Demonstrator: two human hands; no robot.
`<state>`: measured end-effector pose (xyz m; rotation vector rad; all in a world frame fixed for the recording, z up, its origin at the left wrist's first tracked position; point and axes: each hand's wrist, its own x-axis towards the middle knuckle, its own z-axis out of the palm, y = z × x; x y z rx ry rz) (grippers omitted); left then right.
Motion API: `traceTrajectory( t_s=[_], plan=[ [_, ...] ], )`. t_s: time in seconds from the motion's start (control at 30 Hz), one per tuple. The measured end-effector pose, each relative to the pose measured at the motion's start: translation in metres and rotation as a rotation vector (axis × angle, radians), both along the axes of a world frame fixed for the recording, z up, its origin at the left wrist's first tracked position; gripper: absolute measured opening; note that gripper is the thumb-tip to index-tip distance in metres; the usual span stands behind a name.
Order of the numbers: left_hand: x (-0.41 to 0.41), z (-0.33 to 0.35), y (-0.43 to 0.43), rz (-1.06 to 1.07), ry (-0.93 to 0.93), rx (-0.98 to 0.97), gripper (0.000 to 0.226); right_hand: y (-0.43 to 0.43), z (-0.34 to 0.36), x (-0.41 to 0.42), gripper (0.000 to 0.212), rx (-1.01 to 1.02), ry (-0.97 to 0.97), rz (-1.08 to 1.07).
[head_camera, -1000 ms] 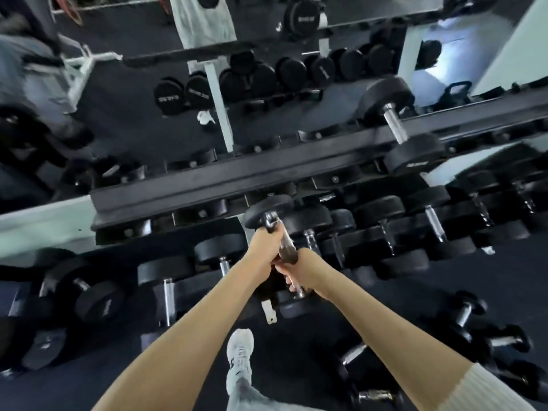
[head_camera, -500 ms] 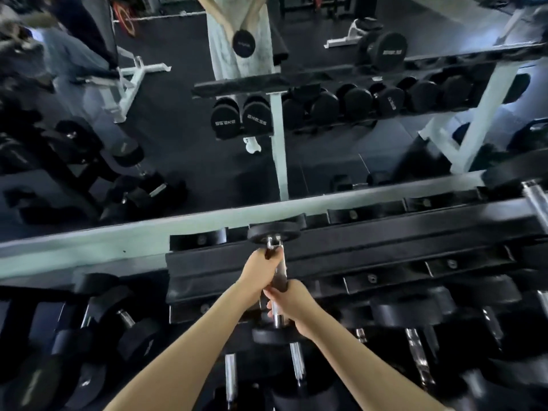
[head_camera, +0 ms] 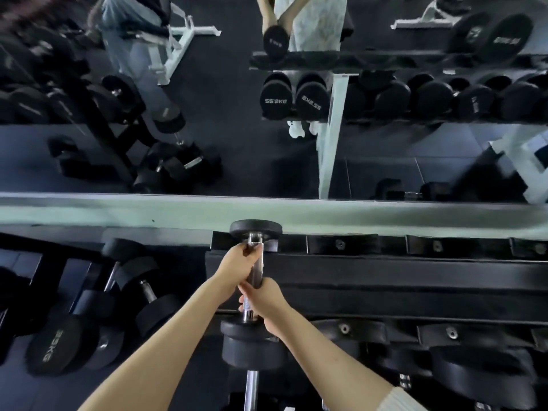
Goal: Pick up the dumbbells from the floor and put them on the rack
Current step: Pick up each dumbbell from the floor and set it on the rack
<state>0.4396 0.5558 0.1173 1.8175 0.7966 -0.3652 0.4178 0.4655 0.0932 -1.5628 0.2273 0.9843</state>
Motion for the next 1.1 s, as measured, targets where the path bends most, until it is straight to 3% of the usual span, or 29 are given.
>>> traceTrajectory(
  t_s=[0.17,0.3,0.6,0.73,0.83,0.97,1.1],
  plan=[
    [0.003,-0.008,0.018,-0.056,0.019,-0.026,0.037,0.018,-0.012,0.0,0.014,0.017,0.059,-0.043],
    [0.0,-0.01,0.023,-0.041,0.002,-0.096,0.02,0.025,-0.018,0.001,0.012,0.003,0.072,-0.031],
    [-0.005,-0.009,0.029,-0.119,0.015,-0.081,0.018,0.034,-0.029,-0.01,0.03,-0.082,0.068,-0.063],
    [-0.006,-0.007,0.03,-0.127,0.039,-0.076,0.011,0.027,-0.029,-0.01,0.019,-0.032,0.064,-0.051],
    [-0.005,-0.014,0.033,-0.16,0.062,0.004,0.021,0.023,-0.028,-0.01,0.018,-0.026,0.047,-0.029],
    [-0.006,-0.006,0.026,-0.193,0.017,0.138,0.02,0.018,-0.024,-0.014,0.036,-0.078,-0.002,0.019],
    [-0.012,-0.002,0.023,-0.308,0.007,0.386,0.026,0.002,-0.022,-0.021,0.033,-0.242,-0.211,0.056]
  ],
)
